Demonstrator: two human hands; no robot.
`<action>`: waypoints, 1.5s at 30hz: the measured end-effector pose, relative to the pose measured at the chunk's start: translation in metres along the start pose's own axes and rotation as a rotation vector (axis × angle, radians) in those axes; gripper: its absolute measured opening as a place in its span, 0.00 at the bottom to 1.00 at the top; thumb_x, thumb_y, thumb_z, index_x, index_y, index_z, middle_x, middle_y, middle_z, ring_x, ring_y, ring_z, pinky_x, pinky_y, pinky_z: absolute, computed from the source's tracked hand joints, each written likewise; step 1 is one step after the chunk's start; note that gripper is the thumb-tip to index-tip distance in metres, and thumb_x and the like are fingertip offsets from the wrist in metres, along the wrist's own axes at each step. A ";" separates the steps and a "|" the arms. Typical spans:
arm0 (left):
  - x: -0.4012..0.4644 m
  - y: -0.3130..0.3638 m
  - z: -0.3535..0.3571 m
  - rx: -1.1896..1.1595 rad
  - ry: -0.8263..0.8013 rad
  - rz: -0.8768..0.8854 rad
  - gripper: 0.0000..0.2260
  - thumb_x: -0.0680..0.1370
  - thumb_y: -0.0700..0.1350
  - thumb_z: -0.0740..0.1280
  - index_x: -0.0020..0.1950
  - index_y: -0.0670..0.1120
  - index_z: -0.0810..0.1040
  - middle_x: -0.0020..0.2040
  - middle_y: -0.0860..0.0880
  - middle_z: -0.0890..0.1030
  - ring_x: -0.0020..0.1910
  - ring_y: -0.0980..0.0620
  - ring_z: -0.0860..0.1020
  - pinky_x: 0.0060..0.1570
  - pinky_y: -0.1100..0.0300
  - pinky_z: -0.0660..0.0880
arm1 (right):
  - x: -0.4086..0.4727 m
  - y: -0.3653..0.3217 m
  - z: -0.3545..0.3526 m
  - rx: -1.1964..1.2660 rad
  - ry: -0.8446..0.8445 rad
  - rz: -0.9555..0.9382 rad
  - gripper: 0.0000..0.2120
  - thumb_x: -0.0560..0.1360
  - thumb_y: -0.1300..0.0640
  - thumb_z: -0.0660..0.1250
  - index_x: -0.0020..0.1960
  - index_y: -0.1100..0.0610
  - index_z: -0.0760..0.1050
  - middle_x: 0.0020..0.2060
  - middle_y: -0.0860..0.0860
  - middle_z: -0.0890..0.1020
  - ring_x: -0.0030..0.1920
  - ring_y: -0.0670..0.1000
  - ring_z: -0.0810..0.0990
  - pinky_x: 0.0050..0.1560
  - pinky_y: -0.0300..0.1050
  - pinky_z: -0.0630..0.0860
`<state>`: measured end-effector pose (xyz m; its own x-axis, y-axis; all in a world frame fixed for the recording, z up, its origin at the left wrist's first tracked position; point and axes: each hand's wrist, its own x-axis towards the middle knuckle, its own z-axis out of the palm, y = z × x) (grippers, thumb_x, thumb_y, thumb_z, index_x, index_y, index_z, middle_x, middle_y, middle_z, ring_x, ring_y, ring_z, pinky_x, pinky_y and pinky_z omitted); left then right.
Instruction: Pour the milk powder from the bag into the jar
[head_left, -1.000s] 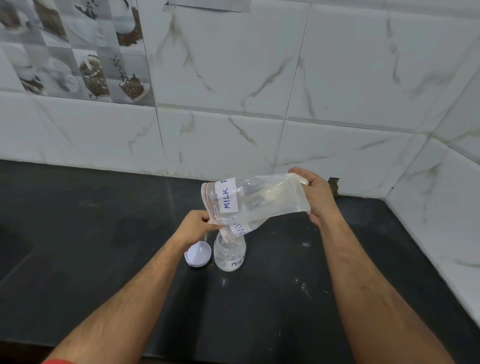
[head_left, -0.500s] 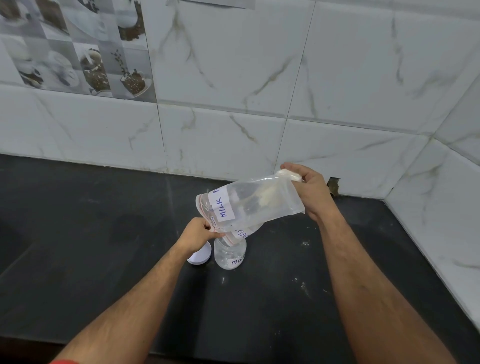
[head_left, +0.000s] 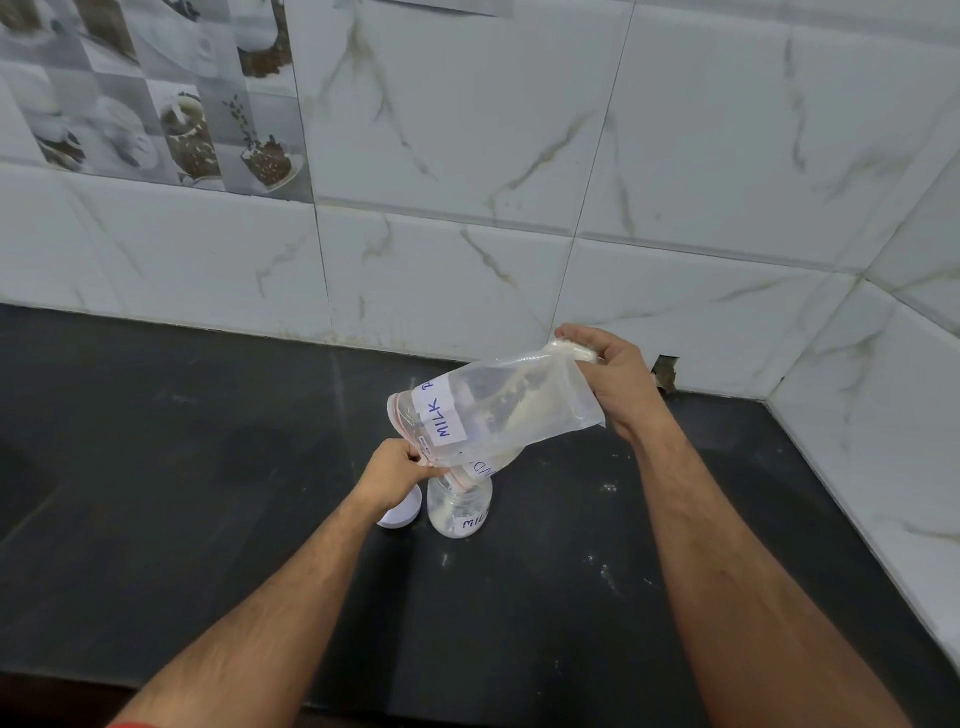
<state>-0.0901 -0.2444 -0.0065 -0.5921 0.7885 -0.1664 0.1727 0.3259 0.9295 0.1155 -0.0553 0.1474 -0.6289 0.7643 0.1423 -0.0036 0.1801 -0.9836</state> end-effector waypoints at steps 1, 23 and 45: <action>0.001 -0.001 0.000 0.005 -0.002 0.004 0.17 0.68 0.46 0.80 0.45 0.33 0.82 0.49 0.41 0.87 0.44 0.51 0.79 0.51 0.48 0.78 | -0.001 0.000 0.000 -0.002 0.000 -0.001 0.20 0.70 0.67 0.77 0.59 0.53 0.82 0.54 0.46 0.84 0.51 0.48 0.84 0.51 0.46 0.83; 0.006 -0.012 0.002 -0.011 -0.009 -0.006 0.26 0.56 0.62 0.77 0.44 0.46 0.80 0.41 0.50 0.77 0.42 0.52 0.73 0.45 0.56 0.71 | -0.004 0.005 0.000 0.219 -0.042 0.068 0.26 0.66 0.64 0.69 0.64 0.52 0.77 0.59 0.52 0.82 0.54 0.53 0.82 0.48 0.46 0.80; 0.008 -0.015 0.003 0.002 0.022 0.007 0.31 0.57 0.58 0.74 0.46 0.32 0.80 0.40 0.46 0.80 0.40 0.52 0.74 0.43 0.54 0.72 | 0.005 0.006 0.003 0.160 0.239 0.154 0.12 0.78 0.66 0.60 0.47 0.62 0.83 0.49 0.59 0.86 0.47 0.55 0.84 0.52 0.51 0.80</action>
<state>-0.0951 -0.2418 -0.0230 -0.6082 0.7791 -0.1521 0.1786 0.3210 0.9301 0.1097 -0.0524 0.1415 -0.4310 0.9023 -0.0062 -0.0569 -0.0341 -0.9978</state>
